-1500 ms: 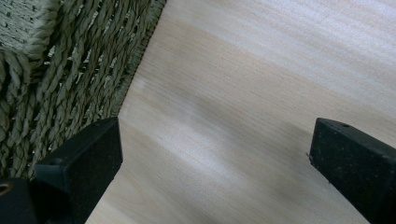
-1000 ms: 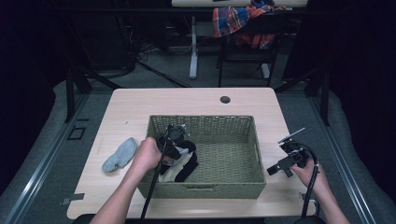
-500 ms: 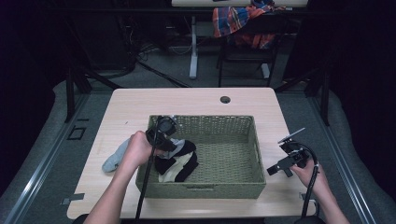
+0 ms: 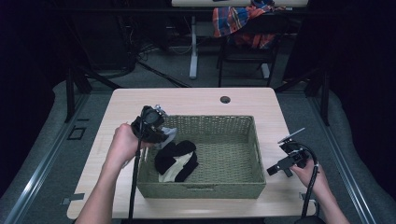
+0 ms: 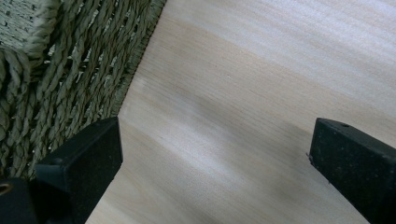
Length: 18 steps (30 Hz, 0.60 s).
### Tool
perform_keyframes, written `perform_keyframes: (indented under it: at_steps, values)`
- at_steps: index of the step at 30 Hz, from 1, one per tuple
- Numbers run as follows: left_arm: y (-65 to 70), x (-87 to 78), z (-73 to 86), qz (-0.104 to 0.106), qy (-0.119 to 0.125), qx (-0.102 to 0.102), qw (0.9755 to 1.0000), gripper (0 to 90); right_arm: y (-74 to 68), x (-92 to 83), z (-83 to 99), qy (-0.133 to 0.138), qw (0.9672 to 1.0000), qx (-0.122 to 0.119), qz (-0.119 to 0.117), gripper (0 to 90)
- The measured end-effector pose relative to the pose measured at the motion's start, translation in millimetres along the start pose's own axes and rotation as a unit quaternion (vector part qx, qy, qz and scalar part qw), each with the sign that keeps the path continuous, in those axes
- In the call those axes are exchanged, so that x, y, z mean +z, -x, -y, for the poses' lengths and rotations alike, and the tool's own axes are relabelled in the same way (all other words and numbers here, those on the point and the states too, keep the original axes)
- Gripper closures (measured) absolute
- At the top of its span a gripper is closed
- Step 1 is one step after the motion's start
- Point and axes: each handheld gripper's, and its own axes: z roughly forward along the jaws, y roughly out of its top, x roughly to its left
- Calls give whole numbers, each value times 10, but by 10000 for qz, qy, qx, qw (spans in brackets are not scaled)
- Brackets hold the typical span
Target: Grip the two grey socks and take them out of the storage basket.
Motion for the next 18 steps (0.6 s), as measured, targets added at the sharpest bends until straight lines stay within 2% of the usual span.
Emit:
perform_keyframes:
  at_steps: [1,4,8,10,11,14,18]
  values:
    - [-10,-29,10,-13,18,-14,10000,822,-17,23,13,166,9998,138,-15,24]
    - [-45,-116,44,-76,112,-55,9999,822,-4,3,4,42,10000,39,-4,24]
    - [-125,-227,110,-194,143,-166,9996,821,-6,5,7,72,10000,62,-8,24]
    - [-184,-282,152,-261,161,-266,9992,821,-5,3,7,64,10000,56,-7,24]
    - [-218,-306,178,-299,154,-312,9989,821,-16,18,17,182,9997,149,-16,25]
    - [-326,-360,266,-426,158,-499,9977,821,-4,-4,5,41,10000,19,-9,24]
    - [-495,-387,396,-562,108,-838,9948,820,-6,0,7,62,10000,46,-19,24]
